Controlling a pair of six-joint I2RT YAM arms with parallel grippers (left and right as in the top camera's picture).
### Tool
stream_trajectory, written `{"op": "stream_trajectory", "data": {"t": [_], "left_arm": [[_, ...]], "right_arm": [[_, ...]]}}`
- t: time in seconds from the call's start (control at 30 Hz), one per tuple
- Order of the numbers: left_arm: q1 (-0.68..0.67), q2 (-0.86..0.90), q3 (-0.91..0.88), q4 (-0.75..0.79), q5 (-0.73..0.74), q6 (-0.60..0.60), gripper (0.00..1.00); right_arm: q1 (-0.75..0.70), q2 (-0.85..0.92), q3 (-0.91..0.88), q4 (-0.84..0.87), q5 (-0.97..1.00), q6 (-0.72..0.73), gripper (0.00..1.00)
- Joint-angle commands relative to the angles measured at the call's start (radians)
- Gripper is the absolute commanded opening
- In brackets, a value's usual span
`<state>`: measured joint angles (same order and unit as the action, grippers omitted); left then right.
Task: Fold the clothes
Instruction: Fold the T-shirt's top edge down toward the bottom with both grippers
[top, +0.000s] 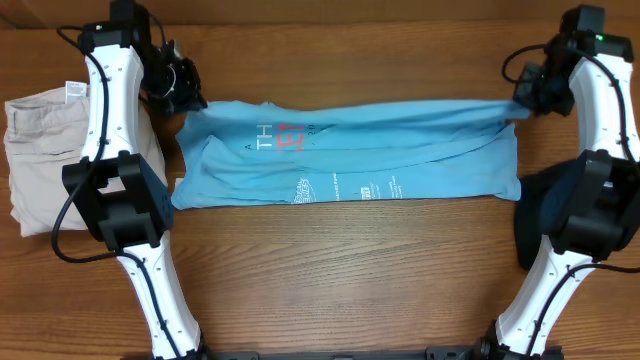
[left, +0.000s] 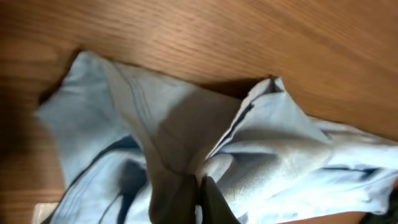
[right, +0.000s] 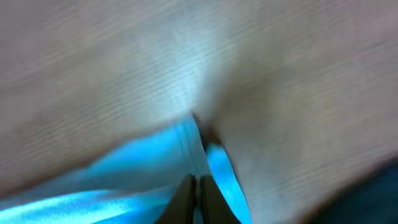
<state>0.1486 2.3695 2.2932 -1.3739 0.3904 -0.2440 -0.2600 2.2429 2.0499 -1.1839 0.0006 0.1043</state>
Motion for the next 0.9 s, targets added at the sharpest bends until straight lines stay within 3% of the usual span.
{"op": "stream_trajectory", "data": {"t": [0.0,0.23,0.57,0.87], "left_arm": [[0.006,-0.032,0.021,-0.048,-0.114,0.032,0.04],[0.007,-0.032,0.021,-0.125,-0.114,0.059,0.04],[-0.031,-0.032,0.019,-0.239,-0.115,0.115,0.04],[-0.042,-0.032,0.01,-0.316,-0.225,0.117,0.04]], "right_arm": [[-0.013,-0.038,0.025,-0.061,0.042,0.001,0.04],[-0.024,-0.038,0.023,-0.169,0.096,0.0,0.04],[-0.029,-0.03,-0.047,-0.153,0.096,0.0,0.05],[-0.029,-0.021,-0.048,-0.153,0.095,0.0,0.05]]}}
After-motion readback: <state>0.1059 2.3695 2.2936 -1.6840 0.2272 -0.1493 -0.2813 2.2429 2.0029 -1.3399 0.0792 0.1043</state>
